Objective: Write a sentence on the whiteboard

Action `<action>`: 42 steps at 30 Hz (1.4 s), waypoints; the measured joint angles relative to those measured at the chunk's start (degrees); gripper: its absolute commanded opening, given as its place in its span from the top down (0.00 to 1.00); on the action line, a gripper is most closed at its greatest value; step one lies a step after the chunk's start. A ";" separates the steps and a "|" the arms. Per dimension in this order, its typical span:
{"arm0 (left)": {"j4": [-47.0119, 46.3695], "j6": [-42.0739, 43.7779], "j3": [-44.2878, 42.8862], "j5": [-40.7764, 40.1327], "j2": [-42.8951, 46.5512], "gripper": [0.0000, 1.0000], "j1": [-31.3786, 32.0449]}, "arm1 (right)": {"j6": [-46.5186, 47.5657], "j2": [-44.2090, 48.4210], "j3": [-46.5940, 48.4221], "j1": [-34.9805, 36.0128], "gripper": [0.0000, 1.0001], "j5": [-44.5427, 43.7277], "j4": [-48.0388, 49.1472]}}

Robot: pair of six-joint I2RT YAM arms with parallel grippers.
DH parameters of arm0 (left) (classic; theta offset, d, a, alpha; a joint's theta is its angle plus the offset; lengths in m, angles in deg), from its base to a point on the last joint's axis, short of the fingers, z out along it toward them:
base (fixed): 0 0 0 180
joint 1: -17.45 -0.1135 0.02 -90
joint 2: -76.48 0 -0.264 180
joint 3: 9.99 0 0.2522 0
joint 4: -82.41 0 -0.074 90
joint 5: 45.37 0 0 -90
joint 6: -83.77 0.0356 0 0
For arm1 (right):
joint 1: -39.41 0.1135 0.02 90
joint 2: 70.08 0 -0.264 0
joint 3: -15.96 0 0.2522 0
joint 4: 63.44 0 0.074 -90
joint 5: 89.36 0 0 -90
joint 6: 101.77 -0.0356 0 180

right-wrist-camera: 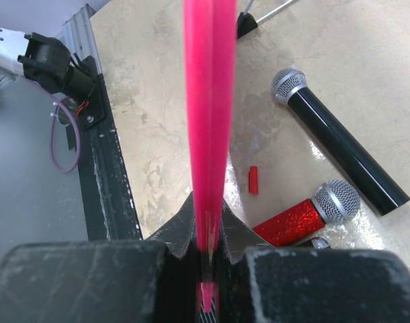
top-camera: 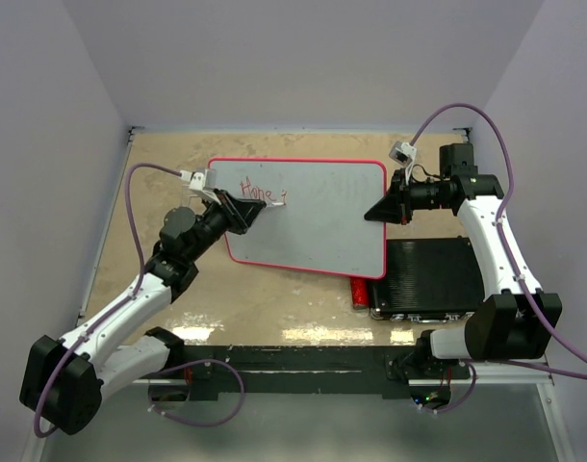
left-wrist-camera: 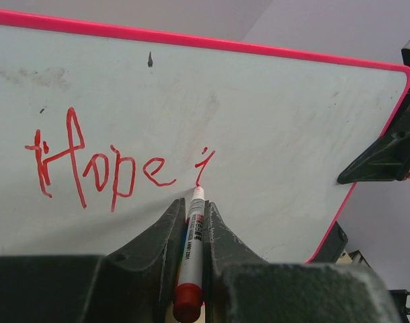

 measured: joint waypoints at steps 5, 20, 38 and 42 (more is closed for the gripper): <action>0.07 0.00 -1.97 1.55 -1.53 1.00 0.02 | -0.20 0.00 0.00 -0.02 1.00 0.00 0.00; -0.92 -0.04 -5.55 3.43 -1.97 1.00 0.00 | 0.39 0.81 -0.52 0.04 1.00 0.02 0.22; 0.22 0.07 -5.57 3.17 -2.91 1.00 0.00 | 0.42 0.81 -0.57 0.02 1.00 0.02 0.20; 0.66 0.07 -4.44 3.58 -2.62 1.00 0.00 | 0.37 0.81 -0.57 0.02 1.00 0.00 0.20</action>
